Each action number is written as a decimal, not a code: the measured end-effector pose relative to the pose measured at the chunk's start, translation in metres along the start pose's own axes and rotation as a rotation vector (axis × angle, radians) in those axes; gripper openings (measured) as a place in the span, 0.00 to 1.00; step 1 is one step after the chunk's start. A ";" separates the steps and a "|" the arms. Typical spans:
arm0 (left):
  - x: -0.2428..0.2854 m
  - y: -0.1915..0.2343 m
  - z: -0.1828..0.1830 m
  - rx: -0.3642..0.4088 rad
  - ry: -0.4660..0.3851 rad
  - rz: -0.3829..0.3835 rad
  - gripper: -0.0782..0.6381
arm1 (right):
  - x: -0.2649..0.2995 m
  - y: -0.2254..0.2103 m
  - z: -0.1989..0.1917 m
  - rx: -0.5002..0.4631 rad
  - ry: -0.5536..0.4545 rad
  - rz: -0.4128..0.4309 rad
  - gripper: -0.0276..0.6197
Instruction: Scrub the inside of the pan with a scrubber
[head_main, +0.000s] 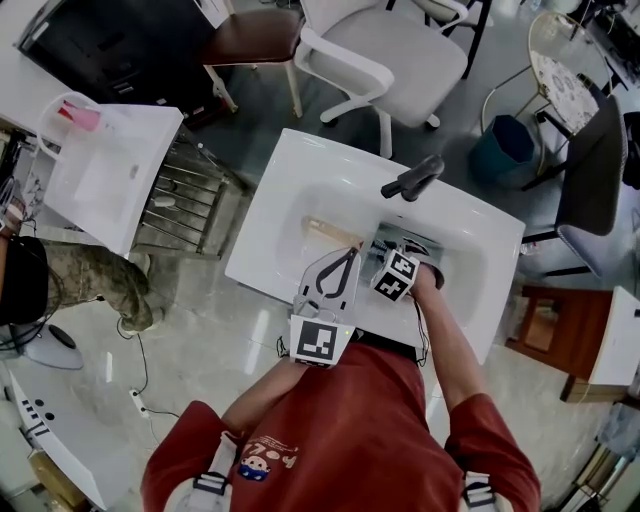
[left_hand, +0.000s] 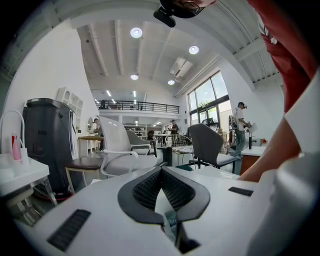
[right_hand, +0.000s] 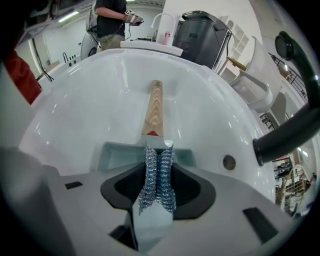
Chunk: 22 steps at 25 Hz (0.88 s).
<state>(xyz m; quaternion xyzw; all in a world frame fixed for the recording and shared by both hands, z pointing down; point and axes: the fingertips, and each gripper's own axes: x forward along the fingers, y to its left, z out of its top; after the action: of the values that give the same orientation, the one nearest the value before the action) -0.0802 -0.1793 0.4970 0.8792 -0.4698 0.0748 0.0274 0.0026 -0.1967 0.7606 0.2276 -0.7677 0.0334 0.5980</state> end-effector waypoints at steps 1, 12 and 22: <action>0.000 0.001 0.000 -0.005 0.004 0.003 0.13 | 0.002 -0.004 0.000 -0.002 0.006 -0.022 0.31; -0.005 0.001 -0.009 -0.023 0.043 0.013 0.13 | 0.015 -0.033 0.001 -0.120 0.017 -0.265 0.29; -0.007 -0.003 -0.002 -0.047 0.038 0.009 0.13 | -0.001 -0.033 -0.009 0.040 -0.013 -0.201 0.31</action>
<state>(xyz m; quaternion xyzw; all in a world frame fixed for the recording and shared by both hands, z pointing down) -0.0818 -0.1719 0.4983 0.8746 -0.4747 0.0805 0.0567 0.0237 -0.2231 0.7551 0.3157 -0.7440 -0.0127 0.5888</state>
